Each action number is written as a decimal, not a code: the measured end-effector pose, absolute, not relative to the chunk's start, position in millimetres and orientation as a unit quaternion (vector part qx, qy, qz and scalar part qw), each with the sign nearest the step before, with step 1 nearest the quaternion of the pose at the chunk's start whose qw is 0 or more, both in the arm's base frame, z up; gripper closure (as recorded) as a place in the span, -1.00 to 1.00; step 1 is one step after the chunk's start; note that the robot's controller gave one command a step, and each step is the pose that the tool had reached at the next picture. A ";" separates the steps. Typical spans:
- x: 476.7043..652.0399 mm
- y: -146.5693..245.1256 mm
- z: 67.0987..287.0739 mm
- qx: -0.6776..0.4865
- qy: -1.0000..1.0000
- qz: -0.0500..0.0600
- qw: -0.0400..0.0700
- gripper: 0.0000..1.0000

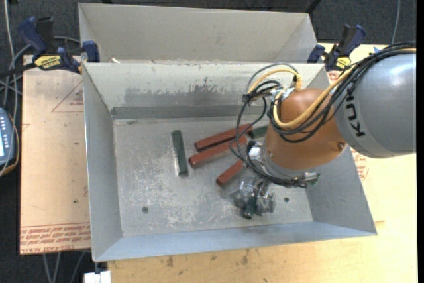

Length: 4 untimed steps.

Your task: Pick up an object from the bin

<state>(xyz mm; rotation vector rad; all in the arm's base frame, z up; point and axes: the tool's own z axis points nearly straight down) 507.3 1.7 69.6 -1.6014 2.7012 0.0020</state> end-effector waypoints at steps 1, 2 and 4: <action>508.2 2.5 104.3 -0.509 0.861 0.000 0.002 1.00; 509.0 3.6 121.9 -0.508 0.862 0.000 0.002 1.00; 510.9 5.5 198.3 -0.505 0.863 -0.001 0.003 1.00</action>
Offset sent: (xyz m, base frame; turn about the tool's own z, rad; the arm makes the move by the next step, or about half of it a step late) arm 0.0000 -0.0001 0.0332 0.0000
